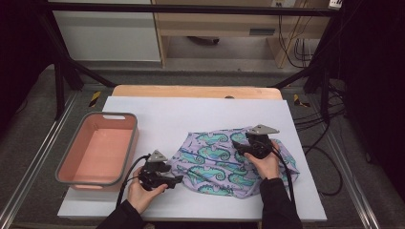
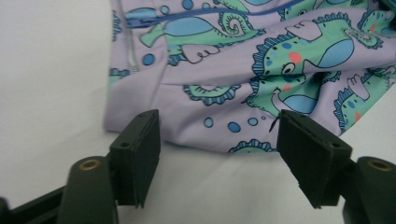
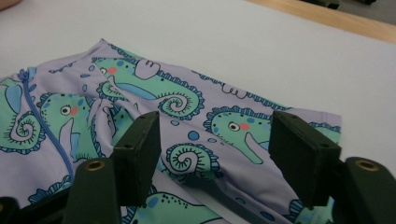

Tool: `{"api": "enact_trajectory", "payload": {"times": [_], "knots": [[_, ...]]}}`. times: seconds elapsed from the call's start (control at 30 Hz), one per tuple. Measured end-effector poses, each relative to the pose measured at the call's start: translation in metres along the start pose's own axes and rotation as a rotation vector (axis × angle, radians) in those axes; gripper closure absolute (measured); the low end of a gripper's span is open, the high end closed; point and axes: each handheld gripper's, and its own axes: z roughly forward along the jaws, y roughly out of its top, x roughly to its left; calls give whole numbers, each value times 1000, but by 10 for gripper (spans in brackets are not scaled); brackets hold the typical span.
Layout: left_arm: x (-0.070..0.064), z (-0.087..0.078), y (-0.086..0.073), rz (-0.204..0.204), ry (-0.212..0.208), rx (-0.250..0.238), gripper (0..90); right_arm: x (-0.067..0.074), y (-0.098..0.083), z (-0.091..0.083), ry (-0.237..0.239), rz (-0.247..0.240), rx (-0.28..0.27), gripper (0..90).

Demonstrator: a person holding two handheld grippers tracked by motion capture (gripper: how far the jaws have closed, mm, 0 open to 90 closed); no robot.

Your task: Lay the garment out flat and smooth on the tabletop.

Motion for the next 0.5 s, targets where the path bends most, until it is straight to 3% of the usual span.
{"api": "enact_trajectory", "payload": {"times": [0.13,0.33,0.5], "knots": [[-9,7,-1,2,-11,13,279,2,-2,3,2,-2,25,309],[-22,12,-1,19,-31,19,497,4,-2,-3,22,-1,10,323],[-32,15,0,83,22,42,669,2,-2,0,17,-1,7,353]]}}
